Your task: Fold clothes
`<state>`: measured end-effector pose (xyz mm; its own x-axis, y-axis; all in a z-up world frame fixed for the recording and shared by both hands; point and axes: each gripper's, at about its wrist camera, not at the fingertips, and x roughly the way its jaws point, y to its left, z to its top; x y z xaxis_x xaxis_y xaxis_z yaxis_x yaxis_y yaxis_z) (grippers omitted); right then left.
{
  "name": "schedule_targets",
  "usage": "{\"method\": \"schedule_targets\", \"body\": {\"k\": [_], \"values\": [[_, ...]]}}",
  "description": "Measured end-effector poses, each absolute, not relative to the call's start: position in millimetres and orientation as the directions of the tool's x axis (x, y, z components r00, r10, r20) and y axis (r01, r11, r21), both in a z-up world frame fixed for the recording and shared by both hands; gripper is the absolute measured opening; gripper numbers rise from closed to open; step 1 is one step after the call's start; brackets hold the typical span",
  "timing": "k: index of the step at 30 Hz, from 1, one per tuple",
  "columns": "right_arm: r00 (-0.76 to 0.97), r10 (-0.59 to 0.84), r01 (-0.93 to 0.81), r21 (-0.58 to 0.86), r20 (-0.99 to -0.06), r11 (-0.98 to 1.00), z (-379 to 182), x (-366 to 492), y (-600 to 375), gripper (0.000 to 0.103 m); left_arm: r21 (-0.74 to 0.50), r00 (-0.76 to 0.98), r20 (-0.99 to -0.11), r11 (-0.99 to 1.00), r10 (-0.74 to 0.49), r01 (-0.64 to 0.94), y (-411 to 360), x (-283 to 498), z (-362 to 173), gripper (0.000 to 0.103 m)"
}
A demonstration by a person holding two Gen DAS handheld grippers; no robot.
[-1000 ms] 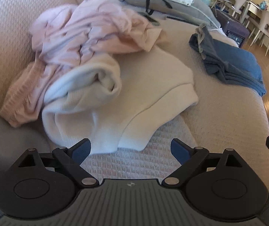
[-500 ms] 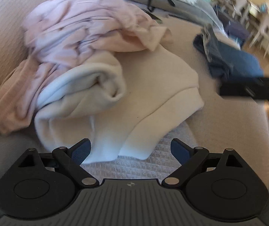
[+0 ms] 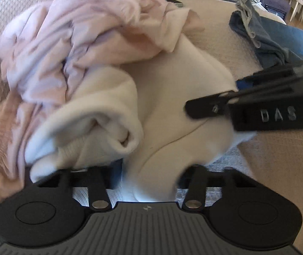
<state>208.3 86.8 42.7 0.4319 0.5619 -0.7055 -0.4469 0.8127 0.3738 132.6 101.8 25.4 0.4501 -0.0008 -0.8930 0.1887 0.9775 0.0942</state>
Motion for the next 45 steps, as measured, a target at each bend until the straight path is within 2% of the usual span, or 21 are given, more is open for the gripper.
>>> {"method": "schedule_targets", "body": {"k": [5,11,17,22,26,28,31,33,37,45], "values": [[0.477,0.618,-0.477,0.406,-0.625,0.779,77,167,70,0.025,0.016,0.443,-0.890,0.965,-0.106,0.262,90,111,48,0.032],[0.505,0.694,-0.473,0.507,-0.513,0.720,130,101,19,0.024,-0.142,0.388,-0.859,0.884,-0.333,0.446,51,59,92,0.030],[0.553,0.688,-0.371,0.600,-0.471,0.709,171,16,-62,0.024,-0.202,0.262,-0.815,0.677,-0.516,0.707,-22,-9,123,0.031],[0.639,0.578,-0.300,0.528,-0.507,0.794,201,-45,-99,0.024,-0.250,0.149,-0.772,0.512,-0.617,0.822,-81,-46,129,0.031],[0.666,0.480,-0.248,0.438,-0.571,0.864,205,-74,-110,0.024,-0.249,0.094,-0.775,0.439,-0.625,0.863,-106,-67,120,0.034],[0.665,0.400,-0.207,0.359,-0.631,0.910,198,-77,-109,0.024,-0.251,0.091,-0.788,0.452,-0.609,0.856,-111,-71,112,0.037],[0.651,0.285,-0.181,0.221,-0.704,0.958,179,-69,-103,0.024,-0.238,0.134,-0.792,0.503,-0.596,0.831,-105,-66,109,0.044],[0.640,0.254,-0.161,0.196,-0.726,0.967,165,-63,-102,0.025,-0.221,0.189,-0.788,0.556,-0.586,0.801,-94,-60,112,0.052],[0.643,0.328,-0.152,0.304,-0.693,0.940,155,-45,-104,0.025,-0.185,0.286,-0.795,0.662,-0.535,0.726,-62,-50,114,0.070],[0.623,0.491,-0.279,0.413,-0.609,0.867,170,-31,-73,0.025,-0.181,0.330,-0.828,0.774,-0.453,0.606,-18,-42,99,0.084]]}}
